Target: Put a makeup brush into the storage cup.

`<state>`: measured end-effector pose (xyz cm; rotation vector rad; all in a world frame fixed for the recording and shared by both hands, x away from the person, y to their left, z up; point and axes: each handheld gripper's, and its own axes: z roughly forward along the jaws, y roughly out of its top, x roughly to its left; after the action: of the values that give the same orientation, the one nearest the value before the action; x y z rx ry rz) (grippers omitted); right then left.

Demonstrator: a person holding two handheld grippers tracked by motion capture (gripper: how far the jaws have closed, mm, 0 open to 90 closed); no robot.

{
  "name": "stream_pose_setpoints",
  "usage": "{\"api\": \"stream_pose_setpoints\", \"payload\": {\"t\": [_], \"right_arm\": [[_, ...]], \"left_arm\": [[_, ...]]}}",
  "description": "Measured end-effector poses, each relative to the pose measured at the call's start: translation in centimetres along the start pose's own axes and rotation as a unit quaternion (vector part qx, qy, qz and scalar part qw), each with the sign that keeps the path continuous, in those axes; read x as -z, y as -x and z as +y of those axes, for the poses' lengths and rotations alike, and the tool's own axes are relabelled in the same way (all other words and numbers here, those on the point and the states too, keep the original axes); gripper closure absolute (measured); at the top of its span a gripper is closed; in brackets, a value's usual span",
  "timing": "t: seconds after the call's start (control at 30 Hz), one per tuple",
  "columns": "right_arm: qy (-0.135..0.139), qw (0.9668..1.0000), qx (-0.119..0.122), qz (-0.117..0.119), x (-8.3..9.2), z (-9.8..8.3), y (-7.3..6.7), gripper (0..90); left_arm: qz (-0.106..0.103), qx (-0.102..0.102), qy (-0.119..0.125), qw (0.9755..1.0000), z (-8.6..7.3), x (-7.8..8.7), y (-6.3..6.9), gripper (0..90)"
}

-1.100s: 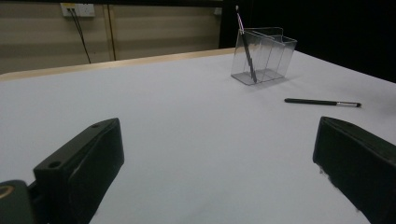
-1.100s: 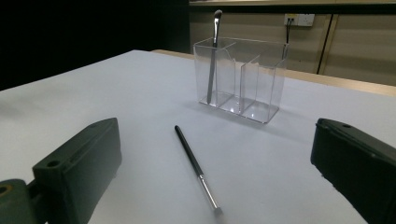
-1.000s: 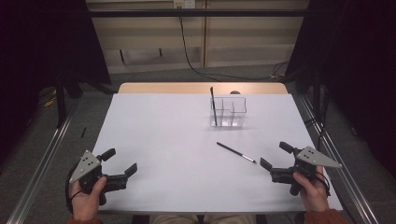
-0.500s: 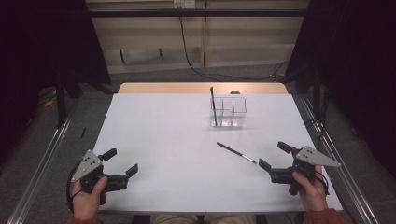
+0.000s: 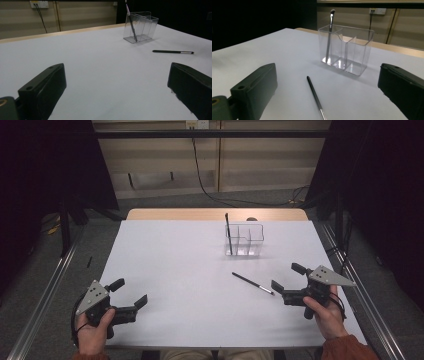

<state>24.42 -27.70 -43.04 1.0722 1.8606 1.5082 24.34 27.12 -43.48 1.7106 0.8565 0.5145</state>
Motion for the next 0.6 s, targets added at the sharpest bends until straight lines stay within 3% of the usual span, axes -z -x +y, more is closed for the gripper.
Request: {"api": "stream_pose_setpoints", "payload": {"t": [0.17, 0.6], "right_arm": [[-0.007, 0.9999, 0.0, -0.01, -1.1, 0.8, 0.3, 3.0], [-0.037, 0.9991, 0.019, 0.013, -3.6, 2.8, 1.2, 5.3]], "left_arm": [[0.001, 0.0, 0.0, 1.0, 0.0, -0.1, 0.0, 2.0], [0.0, -0.012, -0.008, 0.9999, 0.0, -0.2, 0.1, 2.0]]}}
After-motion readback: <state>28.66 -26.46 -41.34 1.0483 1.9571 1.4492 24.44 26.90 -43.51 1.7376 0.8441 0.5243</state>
